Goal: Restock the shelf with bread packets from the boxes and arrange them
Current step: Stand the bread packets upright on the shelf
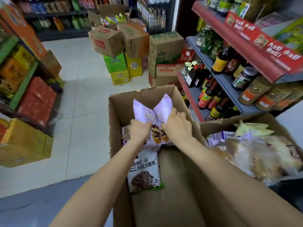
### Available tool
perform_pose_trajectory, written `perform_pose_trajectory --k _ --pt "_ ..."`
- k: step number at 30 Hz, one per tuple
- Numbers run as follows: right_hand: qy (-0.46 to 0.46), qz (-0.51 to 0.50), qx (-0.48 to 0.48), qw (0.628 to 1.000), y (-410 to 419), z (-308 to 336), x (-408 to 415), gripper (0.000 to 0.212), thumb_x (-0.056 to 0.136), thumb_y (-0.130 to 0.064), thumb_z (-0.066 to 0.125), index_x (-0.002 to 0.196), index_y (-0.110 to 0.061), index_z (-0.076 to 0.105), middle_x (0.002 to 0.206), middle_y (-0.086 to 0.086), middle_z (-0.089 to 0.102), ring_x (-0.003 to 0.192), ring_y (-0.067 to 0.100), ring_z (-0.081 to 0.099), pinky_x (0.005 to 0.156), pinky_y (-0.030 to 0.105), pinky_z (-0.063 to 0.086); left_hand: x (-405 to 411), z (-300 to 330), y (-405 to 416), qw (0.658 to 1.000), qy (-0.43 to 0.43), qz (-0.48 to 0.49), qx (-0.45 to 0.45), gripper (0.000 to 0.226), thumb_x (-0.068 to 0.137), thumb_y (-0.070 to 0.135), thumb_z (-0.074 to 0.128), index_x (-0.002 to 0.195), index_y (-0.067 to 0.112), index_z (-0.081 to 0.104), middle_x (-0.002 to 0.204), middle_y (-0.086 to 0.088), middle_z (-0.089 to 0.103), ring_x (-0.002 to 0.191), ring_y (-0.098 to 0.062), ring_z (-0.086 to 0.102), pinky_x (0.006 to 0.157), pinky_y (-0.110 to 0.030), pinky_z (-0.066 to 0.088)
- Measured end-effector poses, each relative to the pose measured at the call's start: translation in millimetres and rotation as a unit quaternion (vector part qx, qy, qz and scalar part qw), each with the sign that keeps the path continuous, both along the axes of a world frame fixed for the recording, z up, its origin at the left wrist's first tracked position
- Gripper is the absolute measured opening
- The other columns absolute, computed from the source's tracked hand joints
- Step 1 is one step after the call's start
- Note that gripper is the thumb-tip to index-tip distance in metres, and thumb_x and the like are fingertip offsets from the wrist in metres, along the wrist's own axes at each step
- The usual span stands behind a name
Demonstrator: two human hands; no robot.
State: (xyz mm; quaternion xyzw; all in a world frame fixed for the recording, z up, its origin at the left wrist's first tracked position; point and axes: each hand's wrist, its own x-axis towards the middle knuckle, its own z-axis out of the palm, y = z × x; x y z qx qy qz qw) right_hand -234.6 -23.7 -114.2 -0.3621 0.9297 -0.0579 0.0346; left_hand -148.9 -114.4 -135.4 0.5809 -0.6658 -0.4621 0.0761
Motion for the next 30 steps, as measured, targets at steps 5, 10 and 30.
perform_pose_trajectory --k 5,10,30 --pt "-0.2 -0.003 -0.254 0.946 39 62 -11 0.035 0.095 -0.032 0.047 0.12 -0.007 0.046 0.112 0.012 0.06 0.104 0.03 0.056 0.074 0.036 0.039 5 51 8 0.994 0.094 0.021 -0.053 0.037 0.087 0.03 0.061 0.101 0.007 0.035 0.119 -0.02 0.057 0.109 -0.035 0.055 0.078 -0.032 0.042" --pt "-0.394 -0.038 -0.433 0.809 96 121 -28 0.019 0.1 -0.022 0.043 0.114 -0.014 0.054 0.094 -0.002 0.065 0.069 0.002 0.066 0.059 0.01 0.047 -11 120 42 0.974 0.197 -0.005 -0.11 0.048 0.081 0.035 0.066 0.114 0.003 0.051 0.11 -0.009 0.062 0.103 -0.028 0.058 0.074 -0.028 0.039" --pt "-0.048 -0.278 -0.69 0.666 602 261 -23 0.034 0.081 -0.003 0.069 0.112 -0.005 0.055 0.103 0.009 0.069 0.076 0.013 0.07 0.068 0.03 0.058 -139 276 482 0.811 0.459 -0.361 -0.043 0.058 0.071 0.049 0.068 0.11 0.007 0.058 0.108 -0.008 0.066 0.101 -0.024 0.063 0.09 -0.039 0.05"
